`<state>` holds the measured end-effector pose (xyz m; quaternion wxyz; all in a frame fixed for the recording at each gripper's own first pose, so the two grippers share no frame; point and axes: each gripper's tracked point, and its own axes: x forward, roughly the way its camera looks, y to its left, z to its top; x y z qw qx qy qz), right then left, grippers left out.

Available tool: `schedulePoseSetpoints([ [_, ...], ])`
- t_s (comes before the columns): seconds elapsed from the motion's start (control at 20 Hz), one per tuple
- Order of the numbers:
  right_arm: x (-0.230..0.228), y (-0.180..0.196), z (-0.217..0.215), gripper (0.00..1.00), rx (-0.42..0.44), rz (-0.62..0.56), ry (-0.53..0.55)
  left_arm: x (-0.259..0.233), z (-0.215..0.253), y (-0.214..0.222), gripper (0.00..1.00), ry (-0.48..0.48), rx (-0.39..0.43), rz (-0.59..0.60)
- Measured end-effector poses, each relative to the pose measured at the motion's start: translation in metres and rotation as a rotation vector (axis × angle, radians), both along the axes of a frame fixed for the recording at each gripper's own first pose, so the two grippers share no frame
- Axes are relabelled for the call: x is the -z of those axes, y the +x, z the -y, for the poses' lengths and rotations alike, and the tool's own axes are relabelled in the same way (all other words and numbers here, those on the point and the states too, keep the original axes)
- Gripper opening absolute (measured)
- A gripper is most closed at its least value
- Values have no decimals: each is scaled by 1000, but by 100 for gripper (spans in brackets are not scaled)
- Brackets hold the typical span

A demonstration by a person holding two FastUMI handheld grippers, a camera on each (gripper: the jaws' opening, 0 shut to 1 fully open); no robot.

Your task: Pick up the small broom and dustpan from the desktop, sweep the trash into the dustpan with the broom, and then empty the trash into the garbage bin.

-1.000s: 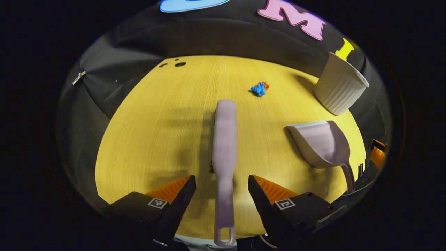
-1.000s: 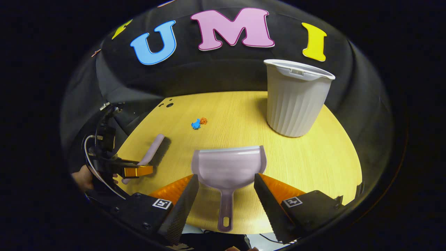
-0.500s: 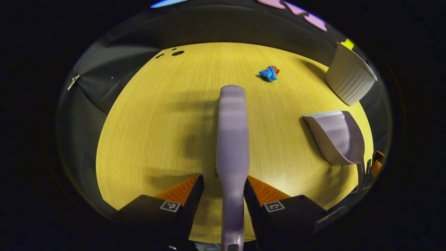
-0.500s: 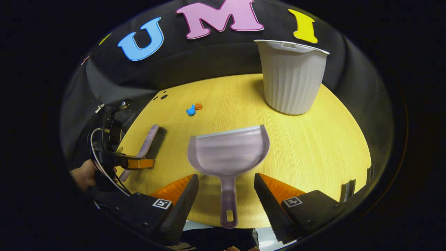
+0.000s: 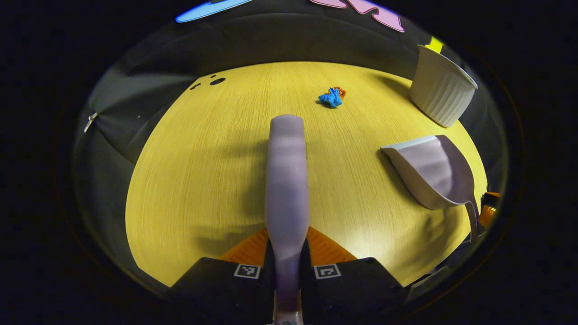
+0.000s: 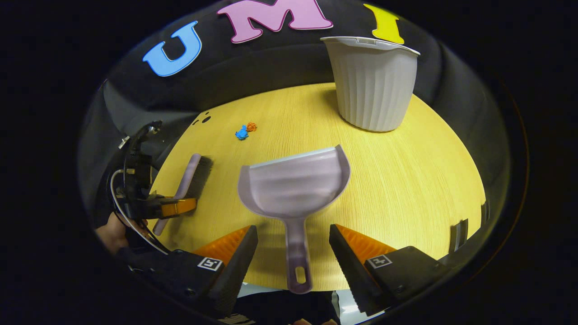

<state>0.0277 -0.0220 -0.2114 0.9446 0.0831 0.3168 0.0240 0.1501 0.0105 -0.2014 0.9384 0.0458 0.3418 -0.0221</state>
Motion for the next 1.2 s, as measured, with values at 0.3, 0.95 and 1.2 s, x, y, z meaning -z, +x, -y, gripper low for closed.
schedulePoseSetpoints([
  [0.3,10,7,0,99,-2,-35,-11,-22,-3,-22,25,-30,-12,70],
  [0.95,66,36,8,99,-60,-195,-118,-37,-23,-82,25,-26,-125,99],
  [1.2,65,51,5,78,-102,-172,-160,-24,-29,-89,25,-65,-206,77],
])
